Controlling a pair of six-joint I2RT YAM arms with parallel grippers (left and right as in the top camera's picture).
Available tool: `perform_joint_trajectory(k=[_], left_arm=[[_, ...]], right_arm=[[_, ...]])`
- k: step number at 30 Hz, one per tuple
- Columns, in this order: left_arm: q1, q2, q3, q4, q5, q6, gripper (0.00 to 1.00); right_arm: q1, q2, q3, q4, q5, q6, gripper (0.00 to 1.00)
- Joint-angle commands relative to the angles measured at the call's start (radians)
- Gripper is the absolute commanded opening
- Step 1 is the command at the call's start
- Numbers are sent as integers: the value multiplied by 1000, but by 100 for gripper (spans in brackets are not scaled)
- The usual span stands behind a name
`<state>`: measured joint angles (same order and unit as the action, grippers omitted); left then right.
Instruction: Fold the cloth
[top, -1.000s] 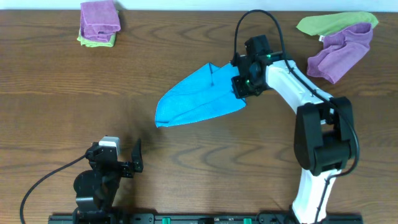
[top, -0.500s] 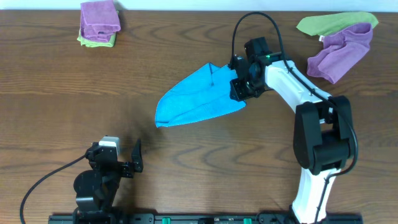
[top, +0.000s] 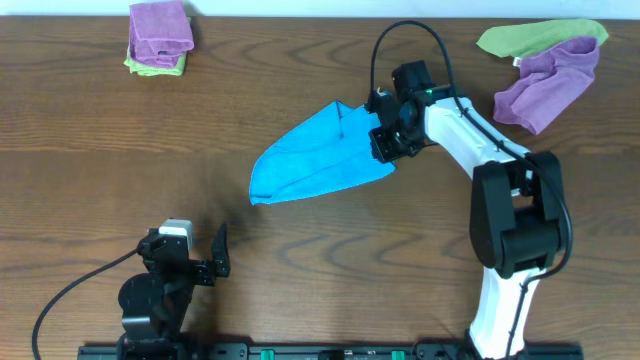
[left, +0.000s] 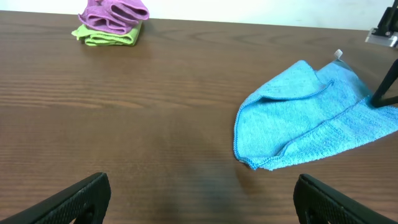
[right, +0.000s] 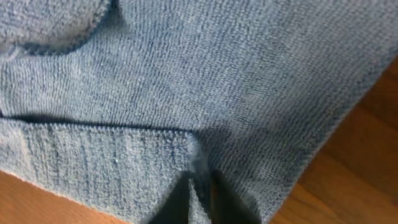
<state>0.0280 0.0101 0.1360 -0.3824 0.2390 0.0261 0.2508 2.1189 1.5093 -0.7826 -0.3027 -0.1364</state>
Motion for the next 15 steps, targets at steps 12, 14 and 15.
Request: perform_joint_trajectory(k=[12, 14, 15], left_arm=[[-2, -6, -22, -2, -6, 4, 95], [-2, -6, -22, -2, -6, 4, 95], [-2, -6, -22, -2, -6, 4, 95]], right_arm=[[6, -8, 46, -201, -31, -7, 1], [6, -22, 63, -260, -47, -7, 1], [6, -30, 69, -287, -47, -7, 1]])
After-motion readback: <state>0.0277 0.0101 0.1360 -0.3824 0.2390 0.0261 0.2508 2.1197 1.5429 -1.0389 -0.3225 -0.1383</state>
